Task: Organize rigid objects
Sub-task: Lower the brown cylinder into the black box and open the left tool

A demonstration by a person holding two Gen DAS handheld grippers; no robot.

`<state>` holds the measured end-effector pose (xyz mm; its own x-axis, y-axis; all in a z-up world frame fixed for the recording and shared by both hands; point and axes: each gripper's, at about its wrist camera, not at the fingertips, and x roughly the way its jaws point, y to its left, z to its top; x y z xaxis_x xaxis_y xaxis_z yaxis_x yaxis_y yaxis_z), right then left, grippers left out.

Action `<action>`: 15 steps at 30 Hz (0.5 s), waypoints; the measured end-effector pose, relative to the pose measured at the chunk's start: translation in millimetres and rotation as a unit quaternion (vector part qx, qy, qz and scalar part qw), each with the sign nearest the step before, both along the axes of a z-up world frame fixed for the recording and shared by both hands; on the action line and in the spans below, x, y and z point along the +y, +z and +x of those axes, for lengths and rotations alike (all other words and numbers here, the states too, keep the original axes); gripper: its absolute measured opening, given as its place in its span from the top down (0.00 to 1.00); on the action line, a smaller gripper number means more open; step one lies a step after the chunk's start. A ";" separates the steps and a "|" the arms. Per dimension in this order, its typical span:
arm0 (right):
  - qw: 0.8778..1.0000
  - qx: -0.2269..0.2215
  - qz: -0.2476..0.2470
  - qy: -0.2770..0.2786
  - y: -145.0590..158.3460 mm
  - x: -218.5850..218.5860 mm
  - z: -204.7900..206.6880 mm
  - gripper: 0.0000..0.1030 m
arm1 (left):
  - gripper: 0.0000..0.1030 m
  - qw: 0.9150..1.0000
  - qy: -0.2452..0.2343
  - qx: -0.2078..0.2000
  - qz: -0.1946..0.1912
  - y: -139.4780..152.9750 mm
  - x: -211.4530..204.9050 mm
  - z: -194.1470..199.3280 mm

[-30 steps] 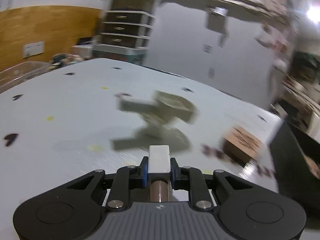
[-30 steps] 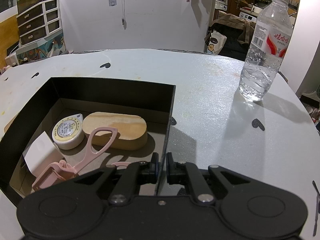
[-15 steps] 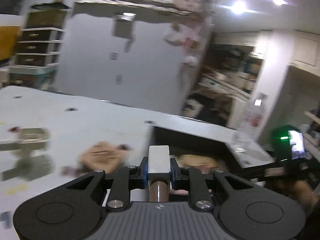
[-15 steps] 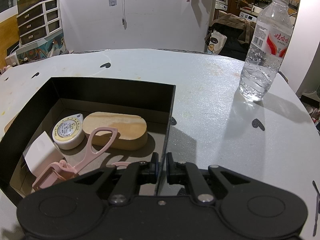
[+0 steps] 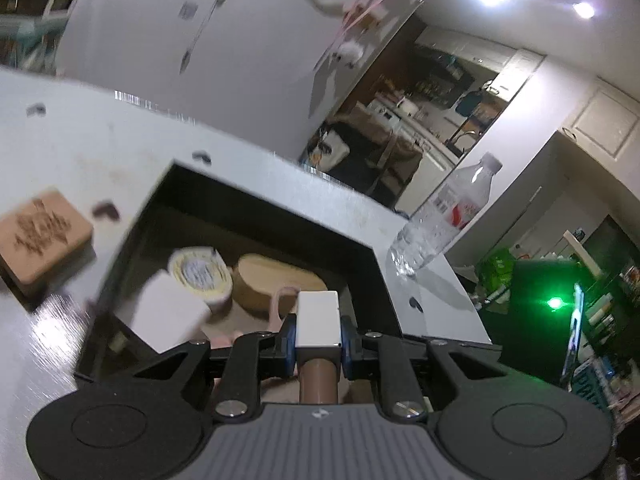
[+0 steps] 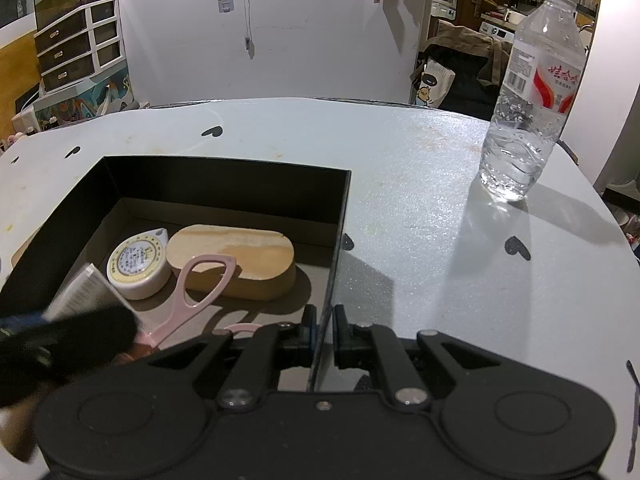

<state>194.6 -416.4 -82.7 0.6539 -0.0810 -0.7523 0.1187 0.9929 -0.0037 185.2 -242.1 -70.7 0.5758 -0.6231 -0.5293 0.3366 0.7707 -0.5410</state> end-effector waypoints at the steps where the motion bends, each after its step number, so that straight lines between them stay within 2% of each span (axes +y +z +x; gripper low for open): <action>1: 1.000 0.000 0.000 0.000 0.0 -0.1 0.0 0.92 | 0.79 1.000 -0.002 0.008 -0.003 -2.5 -1.2 1.4; 10: 1.000 0.000 0.001 0.000 0.4 -0.3 -0.2 0.92 | 0.79 1.000 -0.004 0.005 0.011 -2.1 -8.1 1.2; 15: 1.000 0.000 0.000 0.001 0.9 -0.7 -0.4 0.92 | 0.54 1.000 0.008 0.000 0.018 2.0 -3.6 0.2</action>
<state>194.2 -417.1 -81.8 0.6541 -0.0796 -0.7522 0.1176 0.9931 -0.0028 185.4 -245.8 -68.7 0.5859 -0.5946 -0.5507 0.3242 0.7947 -0.5131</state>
